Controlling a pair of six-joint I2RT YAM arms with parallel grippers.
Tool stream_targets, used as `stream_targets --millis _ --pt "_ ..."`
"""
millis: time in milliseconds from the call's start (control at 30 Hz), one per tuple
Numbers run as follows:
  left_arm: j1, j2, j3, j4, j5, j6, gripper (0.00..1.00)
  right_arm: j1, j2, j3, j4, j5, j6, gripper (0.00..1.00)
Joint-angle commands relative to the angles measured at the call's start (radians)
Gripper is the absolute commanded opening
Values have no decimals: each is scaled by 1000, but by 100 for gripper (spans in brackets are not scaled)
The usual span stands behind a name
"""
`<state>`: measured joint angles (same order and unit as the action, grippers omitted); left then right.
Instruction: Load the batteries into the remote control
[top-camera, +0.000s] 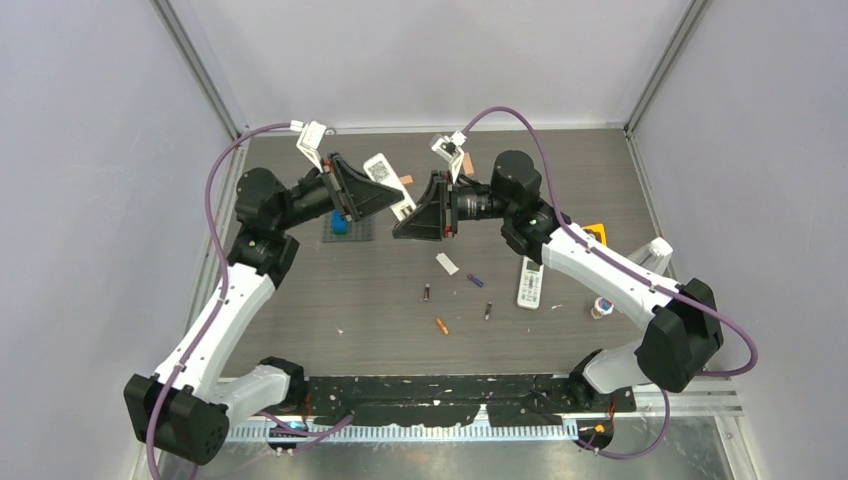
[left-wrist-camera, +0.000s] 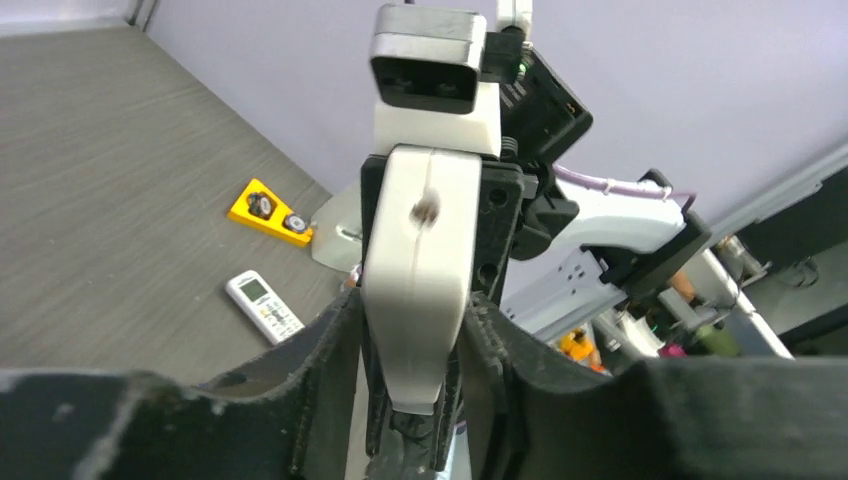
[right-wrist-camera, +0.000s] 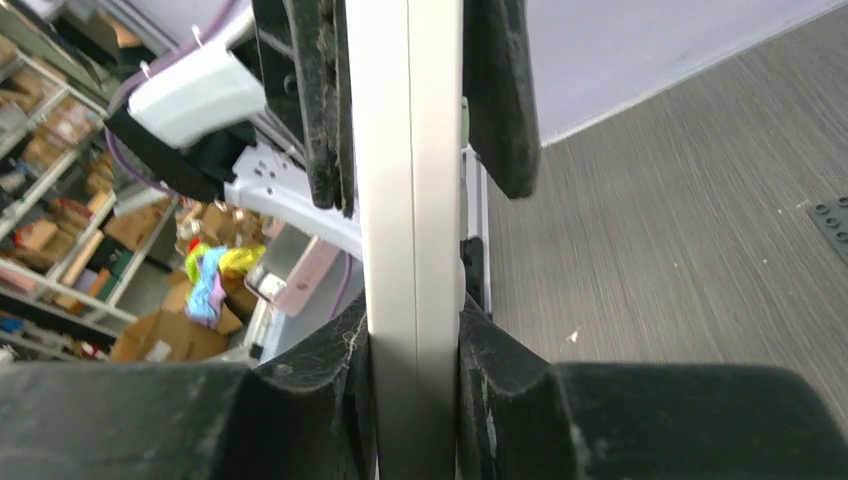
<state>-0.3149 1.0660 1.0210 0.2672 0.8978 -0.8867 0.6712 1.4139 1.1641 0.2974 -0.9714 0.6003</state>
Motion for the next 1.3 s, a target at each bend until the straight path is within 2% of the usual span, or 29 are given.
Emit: stream_targets --millis 0,67,167,300,367,467,800,867,967,1033,1067,1100,1200,1267 --pt "-6 -10 -80 291 -150 -213 43 2 -14 -11 201 87 148 12" --pt "-7 -10 -109 340 -192 -245 44 2 -5 -18 255 91 194 12" --pt "-9 -17 -129 362 -226 -255 36 2 8 -23 299 92 237 12" --pt "-9 -25 -134 362 -250 -248 35 2 22 -33 331 84 268 13" --pt "-9 -22 -132 362 -254 -244 37 2 24 -36 337 83 277 14" --pt "-9 -13 -130 363 -254 -244 45 2 31 -34 339 79 284 15" --pt "-9 20 -115 380 -225 -239 49 2 62 -12 326 59 299 19" --pt "-9 24 -115 385 -221 -236 42 2 64 -9 323 60 297 19" --pt "-9 28 -111 374 -220 -224 22 2 71 2 307 62 291 22" --pt "-9 31 -108 354 -218 -211 4 1 75 6 289 68 281 26" --pt "-10 29 -106 336 -219 -197 0 0 72 6 282 78 277 35" --pt "-9 24 -102 313 -221 -180 0 -1 69 -1 273 87 266 41" --pt "-9 -2 -89 177 -250 -62 0 -22 30 -32 226 137 222 68" --pt "-9 -30 -68 34 -294 36 0 -39 -10 -50 141 180 148 80"
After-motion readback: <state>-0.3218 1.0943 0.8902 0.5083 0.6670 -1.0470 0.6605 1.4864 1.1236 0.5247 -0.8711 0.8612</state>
